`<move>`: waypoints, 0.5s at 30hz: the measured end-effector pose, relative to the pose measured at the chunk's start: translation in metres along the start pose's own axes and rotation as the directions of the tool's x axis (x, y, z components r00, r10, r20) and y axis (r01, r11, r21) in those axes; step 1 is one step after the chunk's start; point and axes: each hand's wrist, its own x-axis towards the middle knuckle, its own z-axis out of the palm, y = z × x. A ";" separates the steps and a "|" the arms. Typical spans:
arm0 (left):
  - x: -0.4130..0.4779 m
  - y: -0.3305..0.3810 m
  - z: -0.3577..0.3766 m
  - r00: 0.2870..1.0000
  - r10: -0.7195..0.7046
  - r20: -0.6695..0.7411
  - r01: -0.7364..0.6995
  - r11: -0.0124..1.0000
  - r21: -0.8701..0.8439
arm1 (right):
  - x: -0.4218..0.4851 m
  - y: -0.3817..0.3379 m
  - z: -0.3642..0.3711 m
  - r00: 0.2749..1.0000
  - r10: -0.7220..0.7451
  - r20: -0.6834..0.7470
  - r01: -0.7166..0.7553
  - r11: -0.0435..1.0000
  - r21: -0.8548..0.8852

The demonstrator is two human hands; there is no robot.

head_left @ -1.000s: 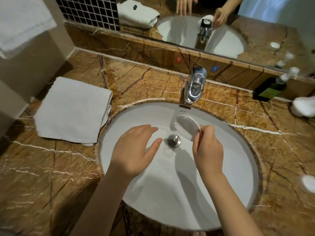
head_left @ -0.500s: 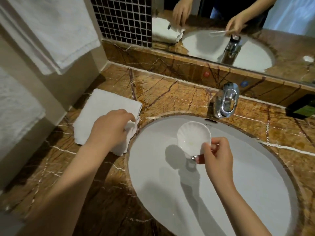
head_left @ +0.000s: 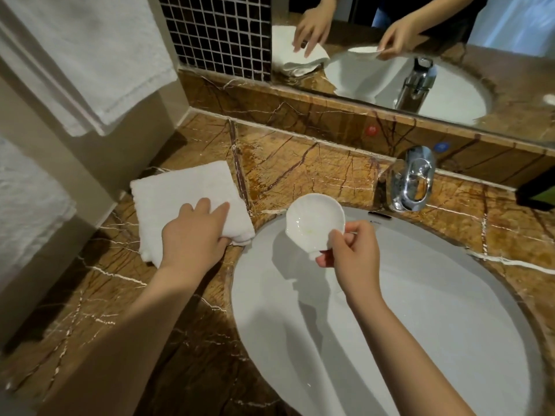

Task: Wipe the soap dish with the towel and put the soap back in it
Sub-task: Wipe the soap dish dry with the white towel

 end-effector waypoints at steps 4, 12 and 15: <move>-0.013 -0.001 0.003 0.989 -0.004 -0.151 -0.028 0.977 -0.209 | 0.003 0.000 0.009 0.999 0.024 0.022 -0.025 1.000 0.010; -0.008 -0.035 -0.045 0.806 -0.537 -0.250 0.046 0.479 -0.877 | 0.006 -0.006 0.020 0.992 0.100 0.082 -0.103 0.994 0.031; -0.015 -0.014 -0.061 0.785 -0.507 -0.357 -0.050 0.522 -0.852 | 0.004 -0.011 0.028 0.988 0.082 0.130 -0.083 0.996 0.007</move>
